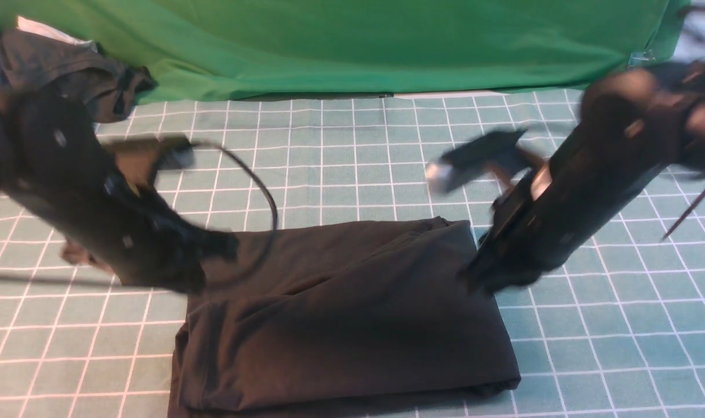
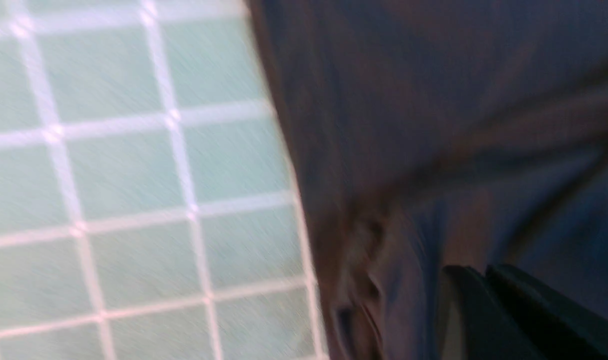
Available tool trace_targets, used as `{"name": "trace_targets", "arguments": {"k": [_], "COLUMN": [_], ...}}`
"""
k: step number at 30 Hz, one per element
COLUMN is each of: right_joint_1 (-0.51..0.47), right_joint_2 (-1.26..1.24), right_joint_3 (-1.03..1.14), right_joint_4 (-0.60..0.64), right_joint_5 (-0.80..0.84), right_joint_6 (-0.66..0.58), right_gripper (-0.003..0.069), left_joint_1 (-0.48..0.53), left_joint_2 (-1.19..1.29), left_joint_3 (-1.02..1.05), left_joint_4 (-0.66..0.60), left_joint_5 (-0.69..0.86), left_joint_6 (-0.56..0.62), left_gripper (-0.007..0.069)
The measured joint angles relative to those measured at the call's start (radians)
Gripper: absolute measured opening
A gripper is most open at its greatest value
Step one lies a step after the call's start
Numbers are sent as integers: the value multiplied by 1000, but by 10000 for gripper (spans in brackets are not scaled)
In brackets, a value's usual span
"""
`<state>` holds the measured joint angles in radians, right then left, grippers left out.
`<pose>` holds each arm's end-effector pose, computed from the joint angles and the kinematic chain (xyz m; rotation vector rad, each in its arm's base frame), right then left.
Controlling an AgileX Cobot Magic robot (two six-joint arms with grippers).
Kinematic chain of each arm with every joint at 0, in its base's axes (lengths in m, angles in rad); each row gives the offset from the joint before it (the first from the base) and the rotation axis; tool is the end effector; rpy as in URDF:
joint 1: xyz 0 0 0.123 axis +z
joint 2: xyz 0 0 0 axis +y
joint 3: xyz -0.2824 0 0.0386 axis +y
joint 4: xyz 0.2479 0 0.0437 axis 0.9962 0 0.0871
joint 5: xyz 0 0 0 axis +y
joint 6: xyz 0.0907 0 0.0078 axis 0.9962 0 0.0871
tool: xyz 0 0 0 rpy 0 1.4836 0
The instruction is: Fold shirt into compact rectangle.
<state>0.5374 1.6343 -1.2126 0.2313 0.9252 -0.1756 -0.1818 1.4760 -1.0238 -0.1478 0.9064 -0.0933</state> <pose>0.2740 0.1827 0.2559 -0.8457 2.7223 0.3708 0.2742 -0.0612 0.2525 0.0211 2.8533 -0.2430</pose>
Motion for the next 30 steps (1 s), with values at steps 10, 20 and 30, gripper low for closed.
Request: {"name": "trace_targets", "arguments": {"k": [10, 20, 30], "right_joint_1": [-88, -88, -98], "right_joint_2": [-9, -9, -8], "right_joint_3": [-46, -47, -47], "right_joint_4": [-10, -8, -8], "right_joint_5": [32, -19, -67], "right_joint_6": [-17, -44, -47], "right_gripper": [38, 39, 39], "left_joint_1": [68, 71, 71], "left_joint_2": [148, 341, 423], "left_joint_3": [-120, -120, -120], "left_joint_4": [67, 76, 80], "left_joint_5": [-102, -285, -385], "left_joint_6": [-3, -3, -3], "left_gripper": [35, 313, 486]}}
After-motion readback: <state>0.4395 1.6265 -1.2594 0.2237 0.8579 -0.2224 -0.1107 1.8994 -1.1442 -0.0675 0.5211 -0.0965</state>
